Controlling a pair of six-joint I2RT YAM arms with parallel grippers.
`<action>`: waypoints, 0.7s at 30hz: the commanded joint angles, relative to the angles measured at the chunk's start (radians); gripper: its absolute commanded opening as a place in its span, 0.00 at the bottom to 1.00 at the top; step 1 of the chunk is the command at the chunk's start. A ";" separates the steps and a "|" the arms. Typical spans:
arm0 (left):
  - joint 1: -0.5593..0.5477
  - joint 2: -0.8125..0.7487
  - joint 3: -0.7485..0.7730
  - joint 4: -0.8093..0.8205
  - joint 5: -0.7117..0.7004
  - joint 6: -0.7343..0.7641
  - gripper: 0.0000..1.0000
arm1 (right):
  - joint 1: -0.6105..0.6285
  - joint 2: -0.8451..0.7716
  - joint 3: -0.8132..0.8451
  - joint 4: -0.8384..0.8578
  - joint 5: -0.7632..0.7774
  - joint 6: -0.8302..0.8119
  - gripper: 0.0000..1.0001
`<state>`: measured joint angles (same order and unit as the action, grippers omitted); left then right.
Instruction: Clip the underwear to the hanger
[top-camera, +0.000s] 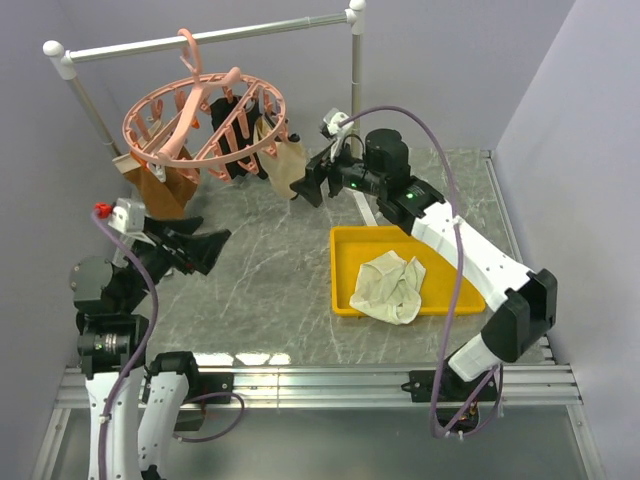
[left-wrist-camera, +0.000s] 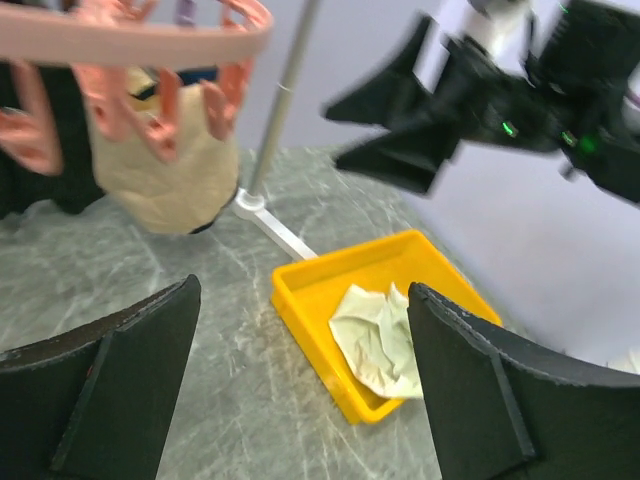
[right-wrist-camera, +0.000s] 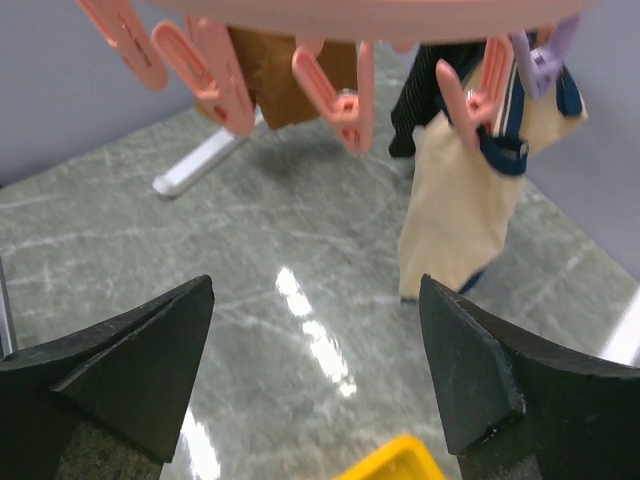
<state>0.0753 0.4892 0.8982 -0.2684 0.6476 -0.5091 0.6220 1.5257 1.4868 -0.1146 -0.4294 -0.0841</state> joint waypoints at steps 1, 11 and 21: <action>0.003 -0.067 -0.085 0.248 0.168 -0.016 0.92 | 0.001 0.037 0.038 0.214 -0.103 0.020 0.88; 0.001 -0.048 -0.116 0.379 0.340 0.078 0.90 | 0.001 0.198 0.096 0.405 -0.226 -0.042 0.79; 0.003 0.012 -0.123 0.451 0.293 0.026 0.88 | -0.001 0.257 0.138 0.449 -0.198 -0.045 0.75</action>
<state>0.0753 0.4847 0.7773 0.0841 0.9447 -0.4416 0.6216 1.7741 1.5677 0.2497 -0.6292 -0.1249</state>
